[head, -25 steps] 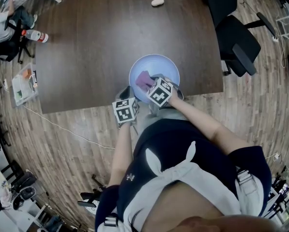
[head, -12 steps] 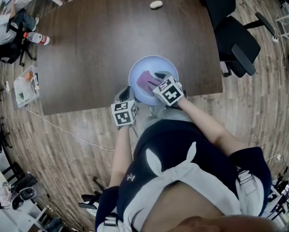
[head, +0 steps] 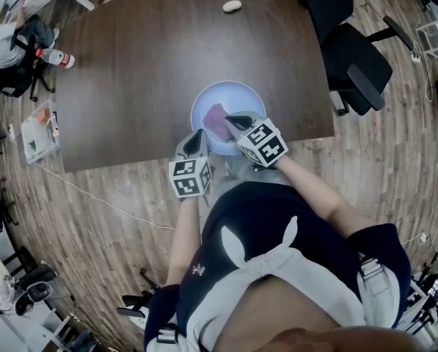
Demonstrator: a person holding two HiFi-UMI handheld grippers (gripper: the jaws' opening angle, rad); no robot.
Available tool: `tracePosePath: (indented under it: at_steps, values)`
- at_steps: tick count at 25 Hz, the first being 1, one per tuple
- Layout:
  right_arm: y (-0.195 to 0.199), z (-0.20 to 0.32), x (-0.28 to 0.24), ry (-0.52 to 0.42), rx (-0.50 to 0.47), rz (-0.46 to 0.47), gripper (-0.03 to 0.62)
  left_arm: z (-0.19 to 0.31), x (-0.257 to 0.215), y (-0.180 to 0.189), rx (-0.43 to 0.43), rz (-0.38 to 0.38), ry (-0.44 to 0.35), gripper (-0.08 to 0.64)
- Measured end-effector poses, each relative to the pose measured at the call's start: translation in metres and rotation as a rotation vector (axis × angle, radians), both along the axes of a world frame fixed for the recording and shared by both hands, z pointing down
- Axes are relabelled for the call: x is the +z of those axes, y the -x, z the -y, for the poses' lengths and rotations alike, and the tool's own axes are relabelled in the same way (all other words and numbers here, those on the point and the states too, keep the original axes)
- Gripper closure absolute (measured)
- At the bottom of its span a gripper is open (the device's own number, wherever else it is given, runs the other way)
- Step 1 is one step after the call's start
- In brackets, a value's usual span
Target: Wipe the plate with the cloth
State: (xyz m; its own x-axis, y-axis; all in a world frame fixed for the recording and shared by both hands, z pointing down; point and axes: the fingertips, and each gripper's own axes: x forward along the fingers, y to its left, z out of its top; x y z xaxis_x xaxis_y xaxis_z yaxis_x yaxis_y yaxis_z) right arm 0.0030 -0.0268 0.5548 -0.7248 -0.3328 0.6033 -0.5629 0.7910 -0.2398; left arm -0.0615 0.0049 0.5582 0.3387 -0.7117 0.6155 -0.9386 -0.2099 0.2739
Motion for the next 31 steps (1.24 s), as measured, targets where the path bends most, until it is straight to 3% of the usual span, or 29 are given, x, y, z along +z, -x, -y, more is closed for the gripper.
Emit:
tracePosePath:
  at_steps: [4,17,31]
  values:
    - [-0.004,-0.022,-0.004,0.033,-0.029,0.005,0.594,-0.017,-0.005,-0.012,0.007,-0.019,-0.008,0.557]
    - [-0.013,-0.076,-0.016,-0.036,-0.056,-0.026,0.594,-0.072,-0.018,-0.026,0.001,-0.032,-0.044,0.556]
    - [-0.031,-0.093,-0.015,-0.061,-0.060,-0.050,0.594,-0.094,-0.014,-0.044,0.007,-0.040,-0.038,0.556]
